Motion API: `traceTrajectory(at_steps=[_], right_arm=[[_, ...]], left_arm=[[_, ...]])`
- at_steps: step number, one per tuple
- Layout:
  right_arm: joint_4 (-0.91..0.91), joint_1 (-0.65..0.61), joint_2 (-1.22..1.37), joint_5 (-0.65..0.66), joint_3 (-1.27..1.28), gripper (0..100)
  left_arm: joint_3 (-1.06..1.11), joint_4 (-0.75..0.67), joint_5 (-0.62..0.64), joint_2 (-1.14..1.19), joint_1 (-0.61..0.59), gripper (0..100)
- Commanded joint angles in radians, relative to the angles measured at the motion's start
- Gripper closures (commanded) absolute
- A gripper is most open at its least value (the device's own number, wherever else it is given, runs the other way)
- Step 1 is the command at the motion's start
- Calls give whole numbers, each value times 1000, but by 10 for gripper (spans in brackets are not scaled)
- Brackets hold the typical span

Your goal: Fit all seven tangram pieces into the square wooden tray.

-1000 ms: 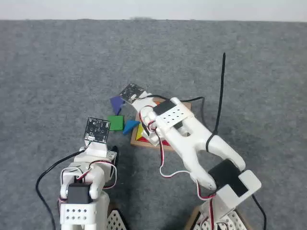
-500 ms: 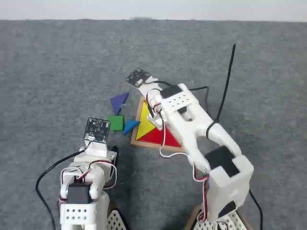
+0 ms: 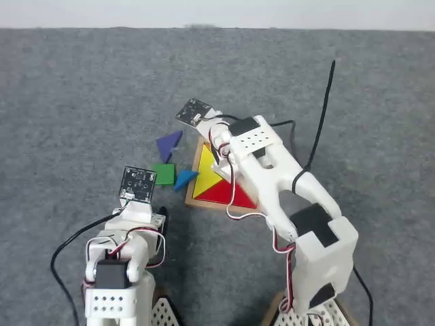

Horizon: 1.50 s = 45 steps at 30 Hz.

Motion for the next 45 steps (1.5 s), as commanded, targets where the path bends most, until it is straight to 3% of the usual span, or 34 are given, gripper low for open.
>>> traceTrajectory(at_steps=[1, 11, 24, 28, 37, 45], right_arm=[[25, 28, 38, 91, 2, 991], [50, 71, 22, 124, 17, 991], [15, 41, -219, 15, 17, 987], [-65, 39, -185, -61, 23, 987], [-44, -10, -48, -43, 23, 990], [-42, 30, 12, -8, 17, 990]], left_arm=[[-16, 5, -3, -17, -2, 852], [-16, 5, -3, -17, -2, 852], [-16, 5, -3, -17, -2, 852], [-16, 5, -3, -17, -2, 852], [-16, 5, -3, -17, -2, 852], [-16, 5, -3, -17, -2, 852]])
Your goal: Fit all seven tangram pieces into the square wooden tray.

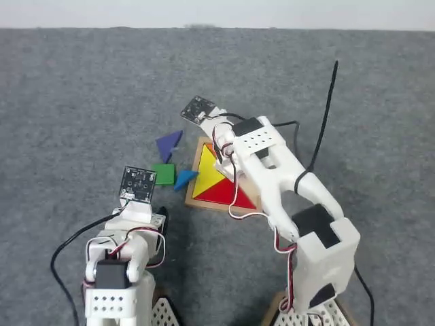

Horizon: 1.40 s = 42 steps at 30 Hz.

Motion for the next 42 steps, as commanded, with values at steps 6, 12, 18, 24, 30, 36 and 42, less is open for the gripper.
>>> traceTrajectory(at_steps=[6, 12, 18, 24, 30, 36, 42], right_arm=[[1, 51, 25, 29, -6, 990], [-2, 65, 22, 48, -6, 990], [4, 61, -77, -2, -38, 990], [-7, 19, -139, -35, -2, 990], [-7, 4, -91, -35, 5, 990], [-10, -1, -44, -35, 3, 990], [-41, -4, 25, -40, -23, 990]], left_arm=[[-16, 5, -3, -17, -2, 852], [-16, 5, -3, -17, -2, 852], [-16, 5, -3, -17, -2, 852], [-16, 5, -3, -17, -2, 852], [-16, 5, -3, -17, -2, 852], [-16, 5, -3, -17, -2, 852], [-16, 5, -3, -17, -2, 852]])
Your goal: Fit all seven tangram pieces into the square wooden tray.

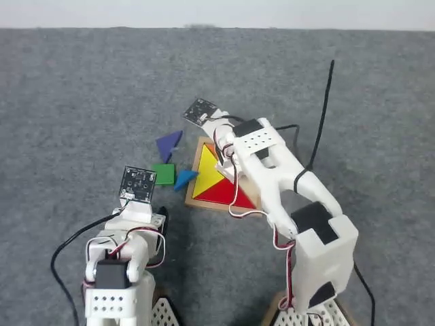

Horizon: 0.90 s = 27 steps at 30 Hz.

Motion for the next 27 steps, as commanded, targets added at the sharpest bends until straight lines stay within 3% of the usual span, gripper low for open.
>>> traceTrajectory(at_steps=[1, 7, 15, 19, 22, 27], right_arm=[[-16, -8, 7, -17, -41, 990], [-18, -10, -130, -71, -46, 990], [91, 50, -674, -224, 129, 990], [148, 166, -1010, -230, 377, 987], [151, 326, -1210, -229, 615, 986], [62, 549, -1377, -143, 931, 981]], left_arm=[[-16, 5, -3, -17, -2, 852], [-16, 5, -3, -17, -2, 852], [-16, 5, -3, -17, -2, 852], [-16, 5, 0, -15, 8, 852], [-16, 5, 0, -15, 69, 852], [-15, -3, -28, -17, 60, 852]])
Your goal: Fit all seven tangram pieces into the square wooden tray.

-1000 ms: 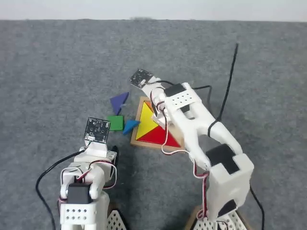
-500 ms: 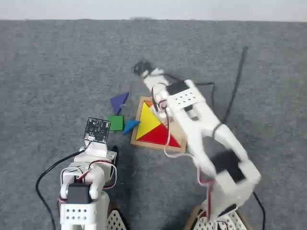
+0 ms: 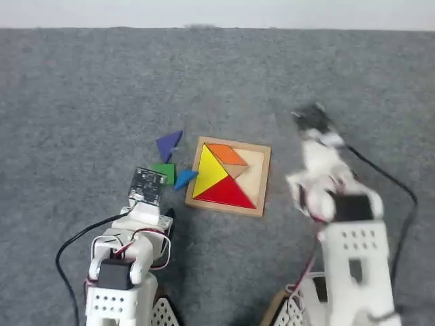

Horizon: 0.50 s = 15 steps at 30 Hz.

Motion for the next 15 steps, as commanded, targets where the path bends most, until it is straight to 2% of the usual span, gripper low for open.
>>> traceTrajectory(at_steps=[1, 3, 5, 8, 10, 12, 15], right_arm=[[-76, 125, -104, 54, 180, 969], [-91, 170, -105, 58, 241, 935], [-97, 213, -105, 64, 278, 908], [-97, 239, -105, 64, 308, 898], [-116, 232, -105, 61, 338, 898], [-142, 228, -105, 57, 373, 901], [-162, 229, -105, 63, 404, 957]], left_arm=[[-16, -26, -80, -17, -61, 852], [-18, -98, -229, -17, -161, 853], [-50, -169, -311, -15, -233, 855], [-186, -187, -327, -8, -354, 853], [-294, -181, -368, 23, -388, 852], [-398, -178, -382, 123, -388, 852], [-611, -160, -377, 399, -388, 852]])
